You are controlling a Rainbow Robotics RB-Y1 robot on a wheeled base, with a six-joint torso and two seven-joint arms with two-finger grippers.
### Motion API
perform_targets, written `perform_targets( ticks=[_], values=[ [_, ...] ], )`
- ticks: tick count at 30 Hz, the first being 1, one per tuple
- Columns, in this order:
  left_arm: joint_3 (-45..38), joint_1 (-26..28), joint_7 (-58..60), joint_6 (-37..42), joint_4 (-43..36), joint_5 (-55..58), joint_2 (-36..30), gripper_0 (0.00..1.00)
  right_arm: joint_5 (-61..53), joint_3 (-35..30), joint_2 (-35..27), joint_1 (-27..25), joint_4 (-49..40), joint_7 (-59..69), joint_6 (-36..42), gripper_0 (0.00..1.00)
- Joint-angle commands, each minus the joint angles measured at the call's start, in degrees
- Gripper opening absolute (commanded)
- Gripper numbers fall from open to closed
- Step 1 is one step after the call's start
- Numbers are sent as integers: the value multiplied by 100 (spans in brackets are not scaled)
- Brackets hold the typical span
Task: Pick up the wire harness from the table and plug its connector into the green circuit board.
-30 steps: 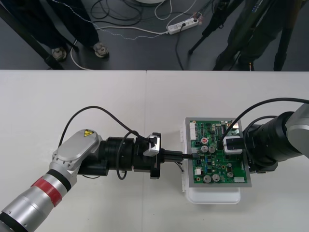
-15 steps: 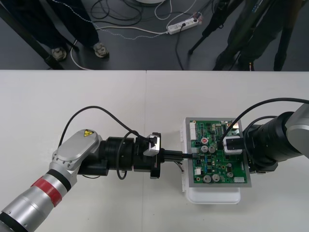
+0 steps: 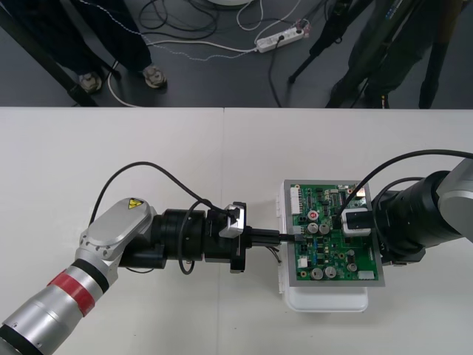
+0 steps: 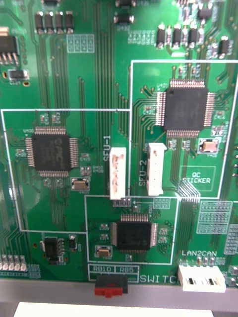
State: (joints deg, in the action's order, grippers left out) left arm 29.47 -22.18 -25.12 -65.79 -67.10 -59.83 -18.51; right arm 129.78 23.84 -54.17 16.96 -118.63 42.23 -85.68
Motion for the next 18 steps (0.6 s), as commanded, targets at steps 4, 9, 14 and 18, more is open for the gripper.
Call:
perform_targets(
  ticks=[4,9,14,18],
  values=[
    [129,-129,341,163,-207,112,208,0,-58,77,82,202,-64,180,-19,100],
    [129,-129,288,154,-224,112,234,0,-50,68,117,202,-64,189,-19,100],
    [129,-120,262,163,-224,103,287,0,3,77,152,202,-64,180,-28,100],
    [129,-120,262,163,-224,24,331,0,-6,77,152,202,-64,163,-28,100]
  ],
)
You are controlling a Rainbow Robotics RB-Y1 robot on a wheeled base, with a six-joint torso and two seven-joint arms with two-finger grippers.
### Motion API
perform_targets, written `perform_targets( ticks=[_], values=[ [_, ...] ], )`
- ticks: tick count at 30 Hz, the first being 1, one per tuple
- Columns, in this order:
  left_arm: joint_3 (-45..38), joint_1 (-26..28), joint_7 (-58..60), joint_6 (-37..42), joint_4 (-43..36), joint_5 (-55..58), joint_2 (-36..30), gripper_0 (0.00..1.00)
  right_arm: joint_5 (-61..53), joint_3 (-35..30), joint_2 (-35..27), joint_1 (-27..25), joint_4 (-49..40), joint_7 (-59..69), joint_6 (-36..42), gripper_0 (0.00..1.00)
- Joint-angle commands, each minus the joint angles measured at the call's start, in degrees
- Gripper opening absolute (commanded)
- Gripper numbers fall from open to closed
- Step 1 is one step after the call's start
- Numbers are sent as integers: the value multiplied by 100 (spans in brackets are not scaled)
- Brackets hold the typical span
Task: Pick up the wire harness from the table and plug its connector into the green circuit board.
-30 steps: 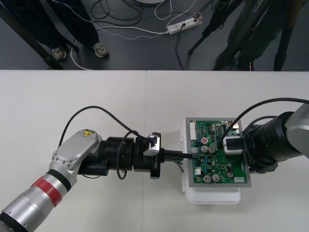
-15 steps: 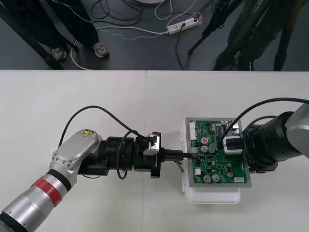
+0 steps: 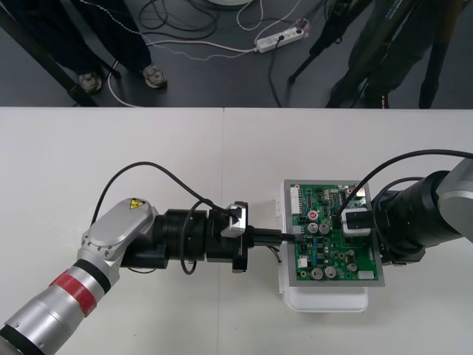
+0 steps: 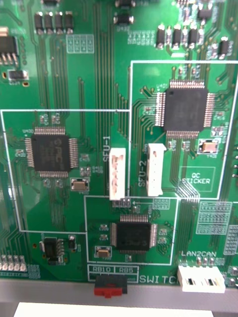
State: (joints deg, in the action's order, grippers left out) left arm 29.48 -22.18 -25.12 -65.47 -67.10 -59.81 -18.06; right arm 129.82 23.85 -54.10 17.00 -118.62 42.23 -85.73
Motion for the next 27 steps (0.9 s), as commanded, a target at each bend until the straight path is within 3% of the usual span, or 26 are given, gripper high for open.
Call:
perform_targets(
  ticks=[1,27],
  values=[
    [129,-129,262,131,-224,22,294,0,-9,75,146,199,-64,163,-22,100],
    [129,-94,262,219,-215,-207,408,0,-53,75,154,199,-64,127,-58,100]
  ],
)
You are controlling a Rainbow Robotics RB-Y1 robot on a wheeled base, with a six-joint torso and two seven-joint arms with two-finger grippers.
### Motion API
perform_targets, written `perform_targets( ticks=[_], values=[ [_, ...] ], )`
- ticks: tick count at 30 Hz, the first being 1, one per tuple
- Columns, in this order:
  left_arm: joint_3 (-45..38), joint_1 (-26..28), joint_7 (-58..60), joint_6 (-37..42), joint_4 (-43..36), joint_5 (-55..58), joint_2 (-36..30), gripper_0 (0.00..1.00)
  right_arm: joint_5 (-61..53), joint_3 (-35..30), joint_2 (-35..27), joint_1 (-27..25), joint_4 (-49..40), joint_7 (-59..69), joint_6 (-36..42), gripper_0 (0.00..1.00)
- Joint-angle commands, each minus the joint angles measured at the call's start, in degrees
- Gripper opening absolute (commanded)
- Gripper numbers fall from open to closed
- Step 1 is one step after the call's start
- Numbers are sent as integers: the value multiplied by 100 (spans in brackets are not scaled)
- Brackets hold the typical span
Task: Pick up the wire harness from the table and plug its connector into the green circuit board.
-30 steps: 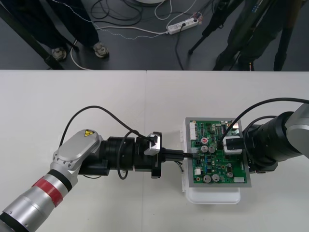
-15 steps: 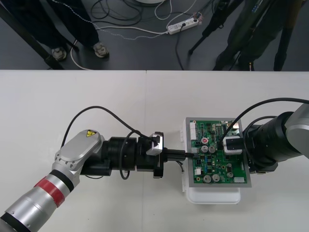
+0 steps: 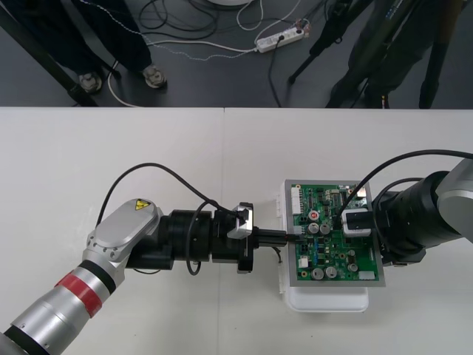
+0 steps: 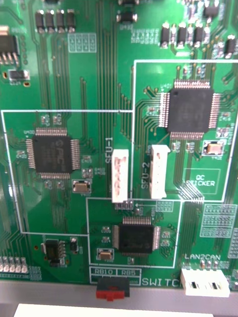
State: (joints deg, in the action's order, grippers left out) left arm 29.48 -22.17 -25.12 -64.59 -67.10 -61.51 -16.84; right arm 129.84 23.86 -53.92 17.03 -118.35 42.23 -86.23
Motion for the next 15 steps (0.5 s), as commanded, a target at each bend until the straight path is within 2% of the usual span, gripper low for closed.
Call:
perform_targets(
  ticks=[1,12,14,15],
  values=[
    [120,-94,262,131,-225,-37,269,0,-55,75,136,195,-91,128,-8,100],
    [120,-94,280,131,-225,25,207,0,-55,75,136,195,-91,128,-8,100],
    [120,-85,280,131,-225,43,155,9,-64,75,145,195,-91,128,-8,100],
    [120,-85,288,131,-225,51,120,31,-73,67,136,195,-91,128,-17,100]
  ],
)
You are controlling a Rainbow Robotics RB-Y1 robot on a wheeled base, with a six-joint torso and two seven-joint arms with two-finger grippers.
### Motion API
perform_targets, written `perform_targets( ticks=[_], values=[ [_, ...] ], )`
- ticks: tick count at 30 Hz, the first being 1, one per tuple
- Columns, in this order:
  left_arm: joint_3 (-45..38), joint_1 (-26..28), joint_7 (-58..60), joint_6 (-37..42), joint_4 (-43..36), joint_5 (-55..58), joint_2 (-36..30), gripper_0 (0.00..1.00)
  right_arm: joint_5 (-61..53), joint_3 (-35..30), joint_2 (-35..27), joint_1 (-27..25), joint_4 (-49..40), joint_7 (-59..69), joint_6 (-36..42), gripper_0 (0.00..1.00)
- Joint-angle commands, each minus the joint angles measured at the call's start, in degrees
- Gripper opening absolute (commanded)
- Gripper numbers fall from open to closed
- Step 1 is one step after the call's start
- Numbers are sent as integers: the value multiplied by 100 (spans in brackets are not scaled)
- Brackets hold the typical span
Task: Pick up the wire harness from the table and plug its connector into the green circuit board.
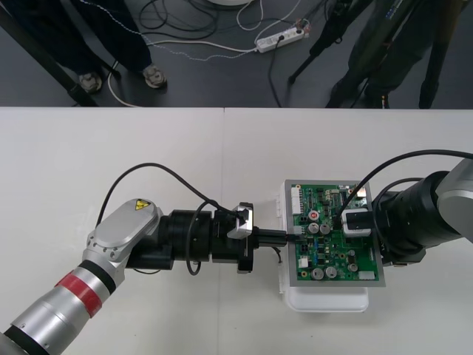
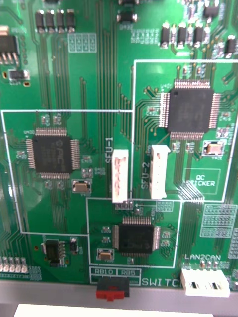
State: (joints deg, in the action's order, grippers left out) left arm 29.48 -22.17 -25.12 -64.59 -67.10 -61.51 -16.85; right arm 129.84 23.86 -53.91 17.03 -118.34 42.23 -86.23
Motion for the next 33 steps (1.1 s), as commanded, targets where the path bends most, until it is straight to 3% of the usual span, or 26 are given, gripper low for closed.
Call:
perform_targets(
  ticks=[1,4,11,18,27,33],
  values=[
    [120,-85,297,130,-225,60,59,54,-73,67,135,204,-92,119,-7,100],
    [128,-50,280,130,-225,175,-108,76,-81,75,135,204,-92,128,-7,100],
    [76,178,253,130,-444,491,-548,90,-73,67,135,230,-92,128,-7,100],
    [-12,363,280,130,-787,667,-979,99,138,-4,126,239,-84,84,-7,100],
    [-381,565,332,122,-1130,693,-1436,100,6,-311,-199,239,-84,-110,1,100],
    [-724,565,412,122,-1323,553,-1734,100,-741,-566,-603,239,233,-575,212,100]
  ],
)
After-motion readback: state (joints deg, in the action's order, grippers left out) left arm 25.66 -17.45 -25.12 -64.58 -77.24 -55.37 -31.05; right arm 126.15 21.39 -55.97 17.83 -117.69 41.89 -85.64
